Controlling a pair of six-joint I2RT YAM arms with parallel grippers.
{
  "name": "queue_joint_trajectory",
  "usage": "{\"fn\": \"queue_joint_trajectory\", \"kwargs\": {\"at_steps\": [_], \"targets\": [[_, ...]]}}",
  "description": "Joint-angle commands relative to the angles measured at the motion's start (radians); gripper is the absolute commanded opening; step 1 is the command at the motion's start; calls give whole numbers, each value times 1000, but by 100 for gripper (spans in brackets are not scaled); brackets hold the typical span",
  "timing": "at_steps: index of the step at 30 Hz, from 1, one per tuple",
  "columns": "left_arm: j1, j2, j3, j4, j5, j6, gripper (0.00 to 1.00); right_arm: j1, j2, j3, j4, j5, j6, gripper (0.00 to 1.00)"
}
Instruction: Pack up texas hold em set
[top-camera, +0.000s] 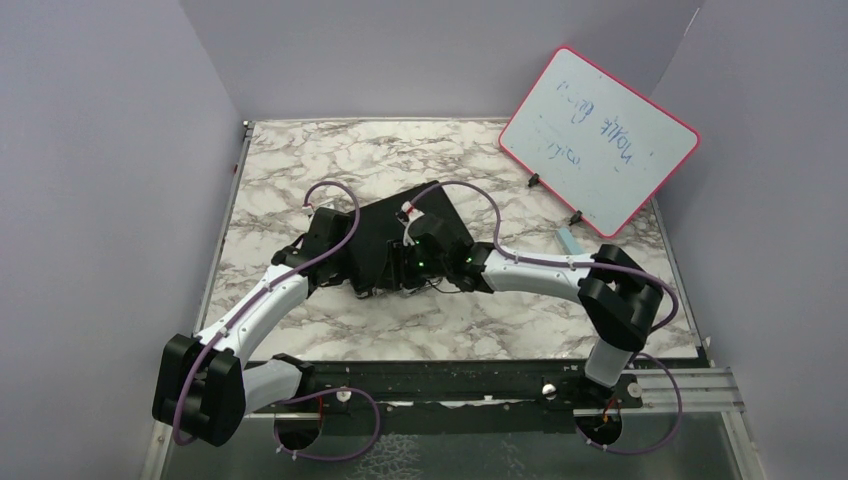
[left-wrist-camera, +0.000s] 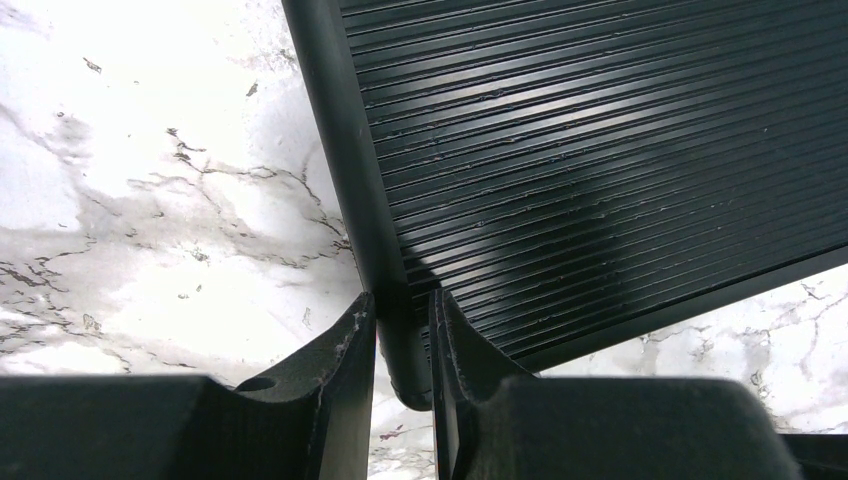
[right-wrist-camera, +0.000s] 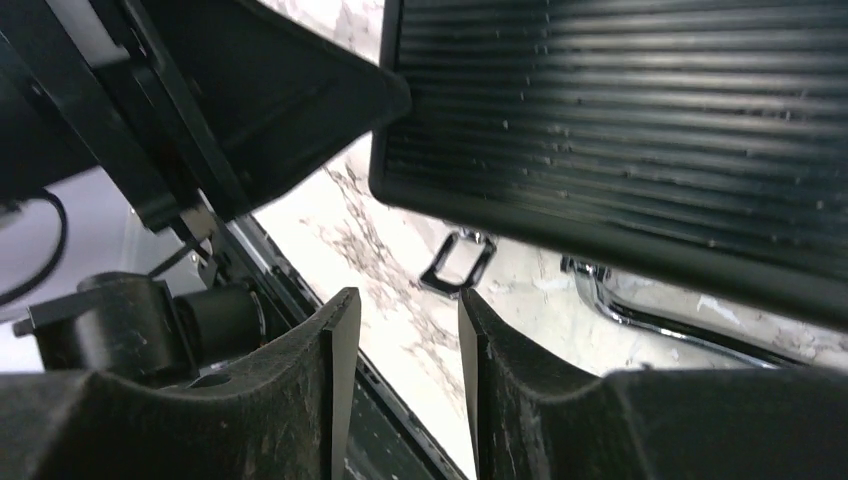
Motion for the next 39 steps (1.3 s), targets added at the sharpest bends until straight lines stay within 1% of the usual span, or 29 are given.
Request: {"fn": "queue_joint_trajectory", "kwargs": {"at_steps": [1,2,3,6,9,20,25,28,32,34,36,37,38,39], "targets": [[-11,67,-53,40,57,6,22,7,54,61,-66,64,7,40],[-10,67,-53,39,59,6,22,7,63,57,-65,62,8,36],[-10,66,-53,39,61,5,22,7,67,49,-56,53,2,25],[-10,66,-53,39,69,6,22,8,72,29,-38,34,-5,14],[-10,68,-48,39,73,9,21,10,82,18,-27,20,-3,10],[-10,73,-36,39,86,5,20,16,175,29,-50,42,-16,1],[-11,84,-18,41,102,8,20,40,209,47,-6,121,-79,1],[-11,86,1,41,113,11,20,55,195,35,23,184,-102,1],[-11,51,33,31,114,29,20,65,55,-46,37,221,-114,1],[-10,15,55,19,108,43,22,66,-35,-85,6,245,-122,3],[-10,-33,79,-1,96,61,25,66,-129,-96,-89,293,-125,10],[-11,-64,93,-15,90,72,27,66,-178,-104,-138,321,-129,16],[-11,-98,105,-27,86,84,30,66,-231,-110,-188,360,-131,22],[-11,-133,119,-38,83,98,33,66,-283,-116,-241,401,-135,31]]}}
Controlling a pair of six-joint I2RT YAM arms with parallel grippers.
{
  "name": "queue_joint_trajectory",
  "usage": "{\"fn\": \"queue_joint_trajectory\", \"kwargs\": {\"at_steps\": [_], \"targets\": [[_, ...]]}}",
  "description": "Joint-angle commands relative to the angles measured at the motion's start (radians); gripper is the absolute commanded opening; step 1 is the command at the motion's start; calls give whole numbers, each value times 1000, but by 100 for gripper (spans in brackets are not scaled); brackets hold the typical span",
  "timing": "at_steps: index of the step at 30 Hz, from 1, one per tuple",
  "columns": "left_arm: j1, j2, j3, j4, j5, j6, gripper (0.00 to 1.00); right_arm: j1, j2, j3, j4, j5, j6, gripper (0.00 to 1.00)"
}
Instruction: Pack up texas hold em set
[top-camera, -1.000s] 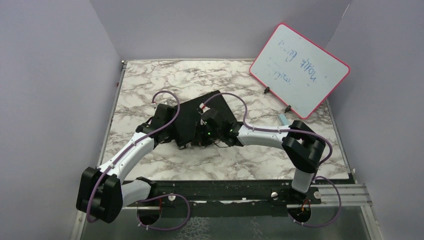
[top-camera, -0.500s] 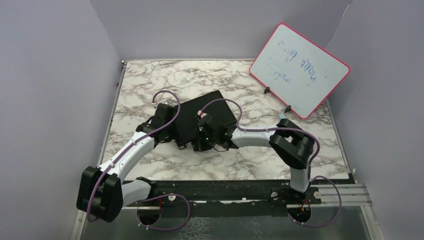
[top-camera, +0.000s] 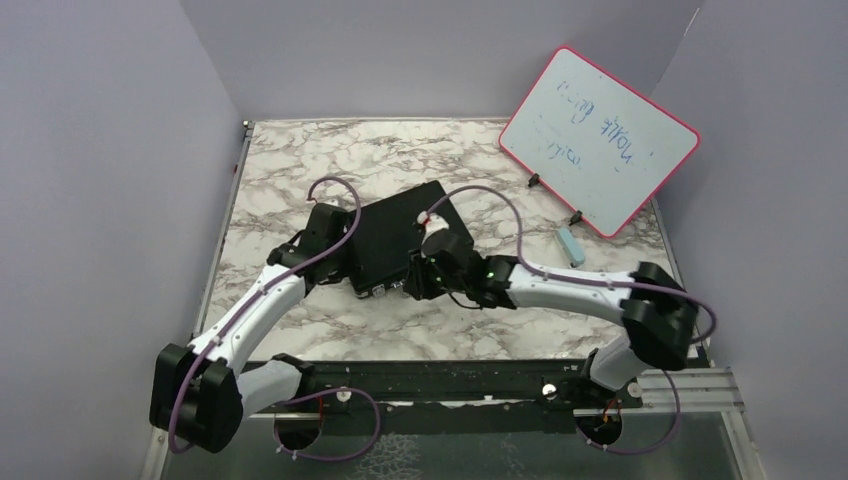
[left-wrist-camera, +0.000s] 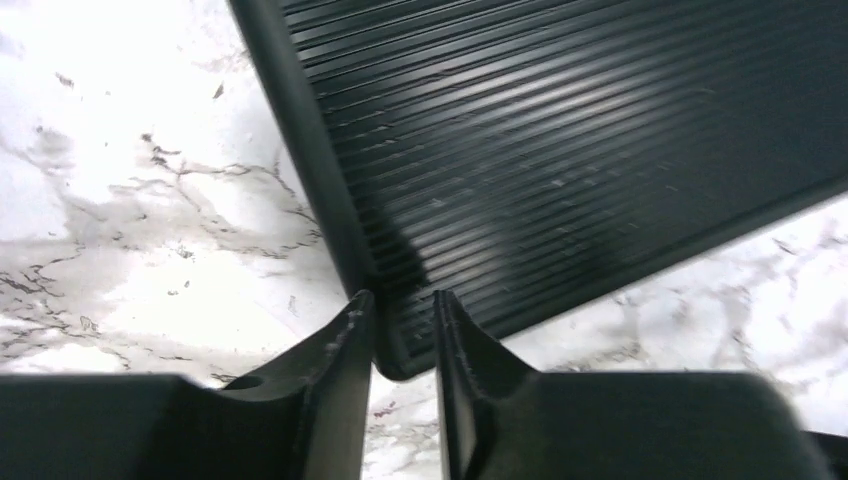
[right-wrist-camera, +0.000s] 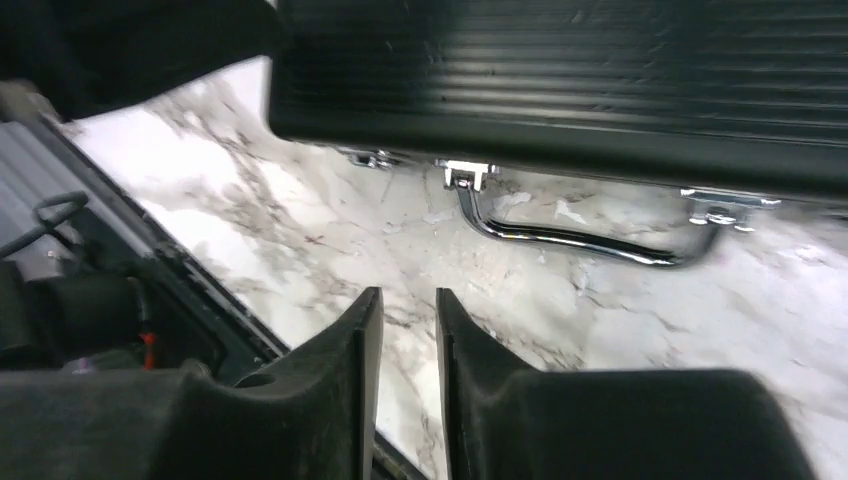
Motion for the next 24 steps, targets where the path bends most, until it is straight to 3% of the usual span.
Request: {"fn": "queue_joint_trajectory", "kwargs": {"at_steps": [1,5,11,16,24], "targets": [[-10,-158,88,-1,55,59,36,7,-251,-21,-208,207,-40,40],[-12,-322,163,-51,29,135,53,7,-488,-28,-411,356,-66,68],[-12,-492,324,-100,-37,323,78,7,-776,50,-662,598,-161,82],[-11,-552,460,-129,-116,416,93,7,-910,177,-762,677,-254,85],[-11,-590,601,-188,-262,502,99,7,-1036,320,-775,750,-360,85]]}}
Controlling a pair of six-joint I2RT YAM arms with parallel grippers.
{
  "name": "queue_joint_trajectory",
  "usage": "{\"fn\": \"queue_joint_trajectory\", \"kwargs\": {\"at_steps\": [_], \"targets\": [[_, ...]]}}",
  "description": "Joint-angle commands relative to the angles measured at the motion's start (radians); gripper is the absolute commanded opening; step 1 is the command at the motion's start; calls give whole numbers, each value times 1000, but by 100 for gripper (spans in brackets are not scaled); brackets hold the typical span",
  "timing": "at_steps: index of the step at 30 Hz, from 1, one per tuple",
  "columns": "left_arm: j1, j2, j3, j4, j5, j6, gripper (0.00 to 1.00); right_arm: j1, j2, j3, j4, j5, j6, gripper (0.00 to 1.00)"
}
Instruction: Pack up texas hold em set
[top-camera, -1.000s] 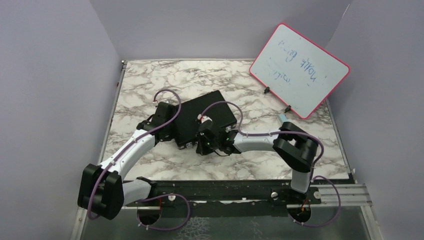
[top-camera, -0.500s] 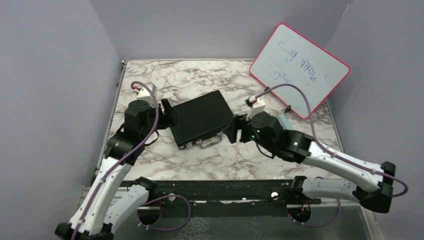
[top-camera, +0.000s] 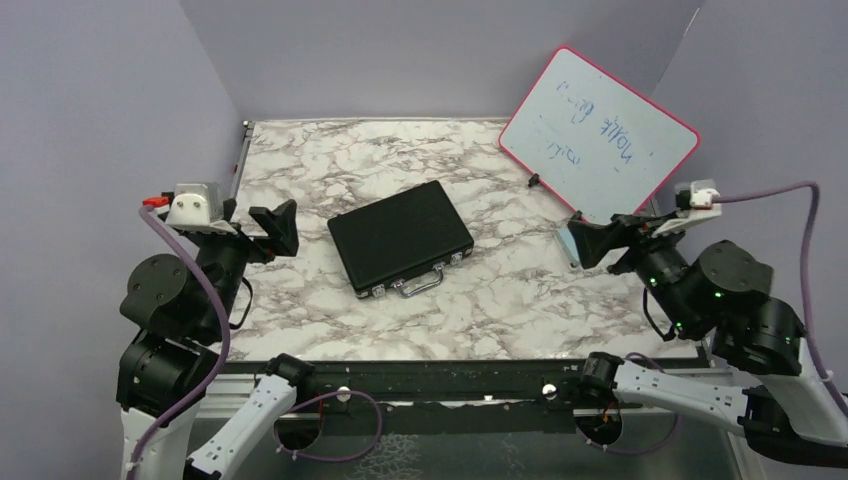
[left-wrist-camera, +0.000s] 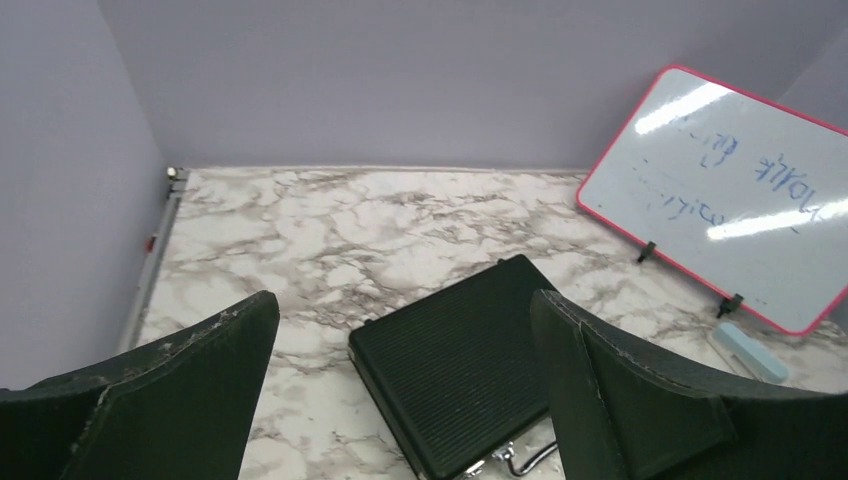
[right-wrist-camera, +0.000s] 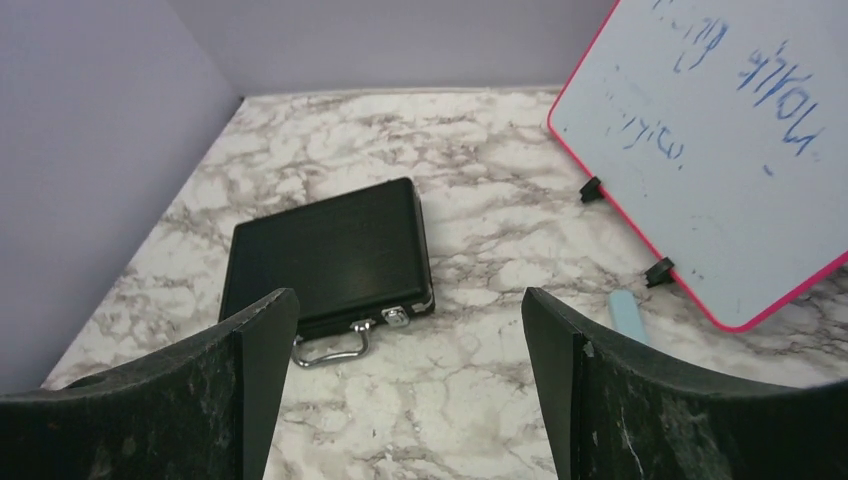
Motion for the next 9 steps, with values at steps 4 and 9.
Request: {"fn": "queue_joint_trajectory", "kwargs": {"at_steps": [4,9], "targets": [[-2,-31,50,-50,-137,71,99,5,-41,90,-55,91,-84,85],[-3,-41,25,-49,-119,54,99,5,-47,74,-46,81,-64,85]]}}
